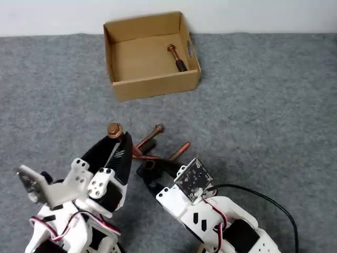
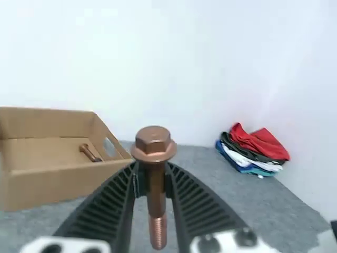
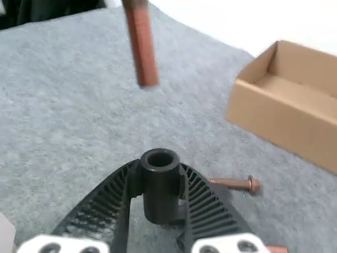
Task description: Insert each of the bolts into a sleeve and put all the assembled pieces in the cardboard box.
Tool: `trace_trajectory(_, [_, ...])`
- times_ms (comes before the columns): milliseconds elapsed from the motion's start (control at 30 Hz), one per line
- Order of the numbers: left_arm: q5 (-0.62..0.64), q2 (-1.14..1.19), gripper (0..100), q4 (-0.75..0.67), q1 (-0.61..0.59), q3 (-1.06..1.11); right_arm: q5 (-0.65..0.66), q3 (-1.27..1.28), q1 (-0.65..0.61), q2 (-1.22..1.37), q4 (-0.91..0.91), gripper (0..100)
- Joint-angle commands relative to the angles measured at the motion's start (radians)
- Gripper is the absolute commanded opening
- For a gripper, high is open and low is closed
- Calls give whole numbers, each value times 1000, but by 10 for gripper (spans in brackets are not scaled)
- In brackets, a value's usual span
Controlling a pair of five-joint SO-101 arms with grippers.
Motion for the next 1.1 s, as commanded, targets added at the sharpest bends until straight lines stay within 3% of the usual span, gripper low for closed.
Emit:
trace_trajectory(0, [21,21,6,-37,29,-42,11,-11,-15,-1,-31,9])
trace_trajectory(300, [34,48,6,29,63,-19,11,-46,-15,-2,-31,9])
trace_trajectory(700, [32,48,6,-9,72,88,68,-72,-15,-2,-31,9])
trace_trajectory(933, [29,51,6,152,72,87,68,-72,-13,-2,-31,9])
trace_trajectory(1067, [-40,49,8,242,74,85,68,-72,-13,-2,-31,9])
